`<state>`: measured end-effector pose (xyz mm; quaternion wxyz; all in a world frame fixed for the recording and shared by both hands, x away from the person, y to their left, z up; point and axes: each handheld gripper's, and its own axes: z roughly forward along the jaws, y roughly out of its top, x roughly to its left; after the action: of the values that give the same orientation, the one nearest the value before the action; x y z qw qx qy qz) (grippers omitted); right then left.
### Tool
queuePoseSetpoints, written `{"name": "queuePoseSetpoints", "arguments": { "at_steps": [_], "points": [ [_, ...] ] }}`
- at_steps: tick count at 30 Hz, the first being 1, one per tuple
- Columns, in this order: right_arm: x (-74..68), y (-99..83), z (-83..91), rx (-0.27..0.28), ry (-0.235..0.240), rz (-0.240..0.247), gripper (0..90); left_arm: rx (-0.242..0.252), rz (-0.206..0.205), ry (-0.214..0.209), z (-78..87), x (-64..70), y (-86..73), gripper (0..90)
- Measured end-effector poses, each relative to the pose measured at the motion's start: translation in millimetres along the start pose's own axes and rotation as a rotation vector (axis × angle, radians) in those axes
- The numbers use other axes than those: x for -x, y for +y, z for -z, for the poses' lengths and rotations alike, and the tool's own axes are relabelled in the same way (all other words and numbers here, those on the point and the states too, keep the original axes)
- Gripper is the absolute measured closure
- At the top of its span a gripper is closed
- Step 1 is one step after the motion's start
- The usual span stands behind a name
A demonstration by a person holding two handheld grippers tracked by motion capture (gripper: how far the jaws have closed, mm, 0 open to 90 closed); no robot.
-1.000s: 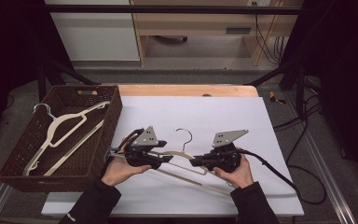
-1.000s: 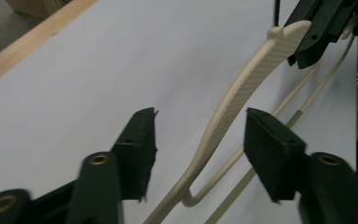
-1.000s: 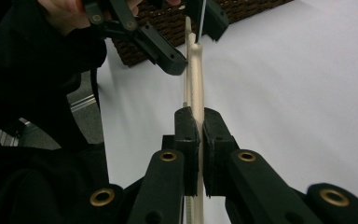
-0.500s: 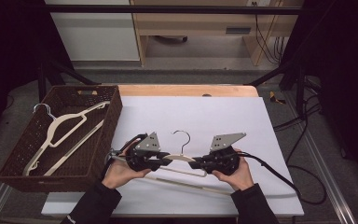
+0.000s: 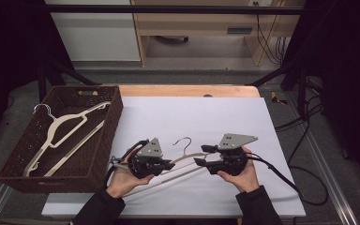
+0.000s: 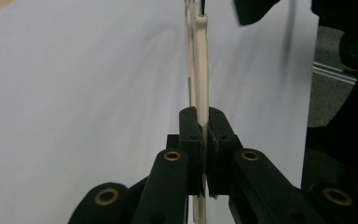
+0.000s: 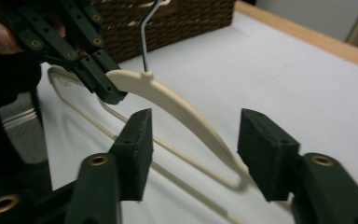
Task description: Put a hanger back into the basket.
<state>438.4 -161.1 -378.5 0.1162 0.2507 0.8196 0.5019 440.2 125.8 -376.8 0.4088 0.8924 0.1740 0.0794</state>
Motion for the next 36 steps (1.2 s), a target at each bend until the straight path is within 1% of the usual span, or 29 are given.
{"name": "queuePoseSetpoints", "arguments": {
  "at_steps": [1,2,5,6,8,10,12,13,15,19,21,22,23,27,30,33,36],
  "points": [
    [1.4,-0.9,4.8,0.017,-0.018,-0.011,39.4,0.019,0.027,0.017,2.1,0.2,-0.5,86.7],
    [3.4,-2.4,9.9,0.028,-0.038,-0.025,35.8,0.034,0.044,0.03,5.4,-0.8,-0.7,86.6],
    [10.8,-10.8,24.0,0.051,-0.109,-0.08,26.7,0.076,0.083,0.074,17.6,-2.7,-0.5,86.6],
    [13.3,-14.6,28.2,0.057,-0.128,-0.095,23.2,0.088,0.089,0.088,22.6,-3.5,0.0,86.7],
    [17.8,-22.6,35.2,0.079,-0.188,-0.131,16.0,0.11,0.1,0.116,32.9,-5.1,1.7,86.7],
    [22.6,-30.4,42.0,0.092,-0.23,-0.162,12.1,0.13,0.105,0.14,44.1,-6.5,4.2,86.7],
    [27.1,-36.1,47.3,0.108,-0.271,-0.183,8.8,0.147,0.107,0.16,55.3,-7.4,7.2,86.7],
    [28.4,-38.2,49.9,0.118,-0.288,-0.197,8.0,0.156,0.11,0.167,61.2,-7.9,8.9,86.6],
    [30.3,-41.8,54.4,0.13,-0.312,-0.208,6.9,0.174,0.107,0.18,72.7,-9.6,12.2,86.6],
    [31.9,-47.8,59.9,0.127,-0.334,-0.229,4.6,0.208,0.104,0.211,95.6,-13.8,17.0,86.6],
    [31.8,-50.5,62.2,0.121,-0.349,-0.23,4.1,0.232,0.112,0.231,107.0,-17.2,18.1,86.6],
    [31.7,-51.7,63.5,0.117,-0.353,-0.223,3.6,0.238,0.115,0.244,112.5,-19.3,18.5,86.6],
    [31.2,-52.7,64.7,0.118,-0.358,-0.228,3.7,0.244,0.119,0.253,117.7,-21.7,18.9,86.6],
    [31.1,-56.4,68.8,0.119,-0.369,-0.238,3.6,0.255,0.125,0.287,137.9,-31.3,21.1,86.6],
    [31.9,-57.8,70.5,0.113,-0.375,-0.249,3.2,0.262,0.124,0.296,152.3,-37.7,23.4,86.6],
    [32.1,-58.6,70.3,0.103,-0.385,-0.247,3.1,0.266,0.121,0.317,164.8,-42.8,24.7,86.6],
    [32.1,-58.8,70.4,0.099,-0.393,-0.244,3.2,0.265,0.129,0.329,174.1,-49.3,23.3,86.6]
  ]
}}
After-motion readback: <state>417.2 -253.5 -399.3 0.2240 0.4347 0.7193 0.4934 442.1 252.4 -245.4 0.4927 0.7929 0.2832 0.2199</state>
